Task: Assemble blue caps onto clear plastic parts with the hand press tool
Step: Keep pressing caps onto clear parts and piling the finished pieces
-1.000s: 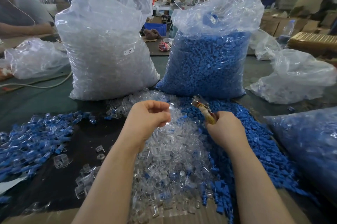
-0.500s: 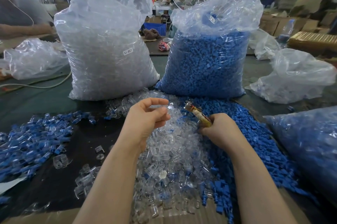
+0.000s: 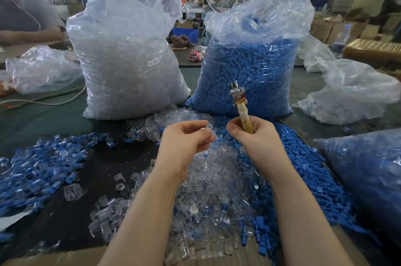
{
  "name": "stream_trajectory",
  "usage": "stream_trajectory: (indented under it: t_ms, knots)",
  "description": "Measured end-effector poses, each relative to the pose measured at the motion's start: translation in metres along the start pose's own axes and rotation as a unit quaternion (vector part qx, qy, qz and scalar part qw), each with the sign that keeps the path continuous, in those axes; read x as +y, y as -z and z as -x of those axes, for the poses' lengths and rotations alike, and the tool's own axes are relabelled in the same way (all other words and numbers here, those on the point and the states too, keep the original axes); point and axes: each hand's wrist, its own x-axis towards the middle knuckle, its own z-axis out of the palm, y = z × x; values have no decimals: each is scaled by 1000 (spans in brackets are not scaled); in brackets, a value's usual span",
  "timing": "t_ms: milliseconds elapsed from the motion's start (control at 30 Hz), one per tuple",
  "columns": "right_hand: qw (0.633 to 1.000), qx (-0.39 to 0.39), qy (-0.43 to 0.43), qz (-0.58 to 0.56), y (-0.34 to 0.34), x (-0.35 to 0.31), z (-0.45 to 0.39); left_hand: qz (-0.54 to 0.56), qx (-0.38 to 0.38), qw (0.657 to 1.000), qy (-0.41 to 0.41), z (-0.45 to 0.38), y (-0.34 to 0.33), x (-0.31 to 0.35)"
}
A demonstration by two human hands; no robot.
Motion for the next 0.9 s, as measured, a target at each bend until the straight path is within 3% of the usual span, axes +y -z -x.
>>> stream_trajectory:
  t_ms: [133,433,900]
  knots:
    - [999,-16,26,-35,-6,-2,1,27,-16,1000,2,2,-4,1]
    - [997,-61,49,4,-13,-4,5,3,18,1000,-5,3,-6,2]
    - [995,-25,95,0,-13,-2,5,23,43,999,-12,6,-7,2]
